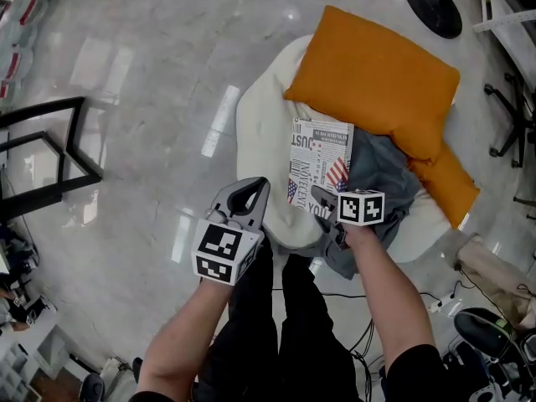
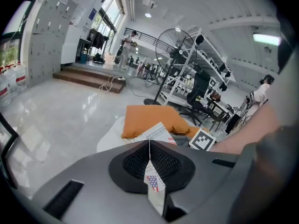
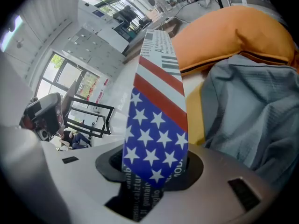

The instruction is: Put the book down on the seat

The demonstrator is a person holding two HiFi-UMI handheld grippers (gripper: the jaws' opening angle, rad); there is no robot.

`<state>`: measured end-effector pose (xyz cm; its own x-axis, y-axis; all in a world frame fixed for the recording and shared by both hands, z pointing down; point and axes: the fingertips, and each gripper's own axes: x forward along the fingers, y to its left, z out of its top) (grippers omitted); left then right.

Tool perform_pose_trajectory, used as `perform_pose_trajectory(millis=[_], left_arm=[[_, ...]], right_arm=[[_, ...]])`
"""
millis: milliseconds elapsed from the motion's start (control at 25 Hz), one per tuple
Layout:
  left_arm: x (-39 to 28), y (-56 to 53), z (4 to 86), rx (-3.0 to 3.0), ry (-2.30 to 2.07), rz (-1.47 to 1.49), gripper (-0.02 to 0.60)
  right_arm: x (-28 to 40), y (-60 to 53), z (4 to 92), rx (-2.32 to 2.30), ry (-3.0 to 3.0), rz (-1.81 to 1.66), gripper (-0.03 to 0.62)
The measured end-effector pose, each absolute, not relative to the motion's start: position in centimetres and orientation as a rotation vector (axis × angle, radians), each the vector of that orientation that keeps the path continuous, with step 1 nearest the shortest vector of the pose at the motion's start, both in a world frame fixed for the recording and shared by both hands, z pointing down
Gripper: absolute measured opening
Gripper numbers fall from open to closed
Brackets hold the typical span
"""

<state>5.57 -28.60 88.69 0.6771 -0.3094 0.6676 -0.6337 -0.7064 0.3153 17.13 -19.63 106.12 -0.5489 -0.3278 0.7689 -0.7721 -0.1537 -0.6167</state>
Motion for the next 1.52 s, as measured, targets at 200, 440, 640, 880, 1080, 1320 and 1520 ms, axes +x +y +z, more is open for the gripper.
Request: perform_pose_trajectory(millis=[200, 440, 640, 880, 1080, 1320, 1520], left_arm=[[6.1, -28.1, 89.4, 2.356, -0.694, 0.823, 0.005], [5.8, -27.4, 90.3, 2.341, -0.674, 0.839, 0.005], [5.6, -26.7, 91.0, 2.331, -0.651, 0.853, 0.005], [5.8, -26.8, 91.0, 2.33, -0.635, 0.859, 0.005], [6.6, -27.0, 89.6, 2.348, -0.635, 0.85, 0.005], [5.6, -28.3, 82.3, 2.365, -0.694, 0.762, 0.005], [6.4, -27.5, 74.2, 2.358, -0.732, 0.644, 0.003]], right_arm=[[17.4, -18.8, 108.2, 1.22, -1.726, 1.735, 0.179], [18.1, -19.7, 108.9, 1.289, -1.692, 1.676, 0.214], [20.9, -19.7, 107.8, 1.393, -1.684, 1.61, 0.256], [25.1, -18.4, 107.3, 1.525, -1.589, 1.531, 0.256], [24.4, -17.0, 106.6, 1.471, -1.595, 1.557, 0.218], [23.3, -18.1, 98.8, 1.548, -1.631, 1.55, 0.161], [23.1, -18.0, 89.0, 1.57, -1.761, 1.416, 0.09]])
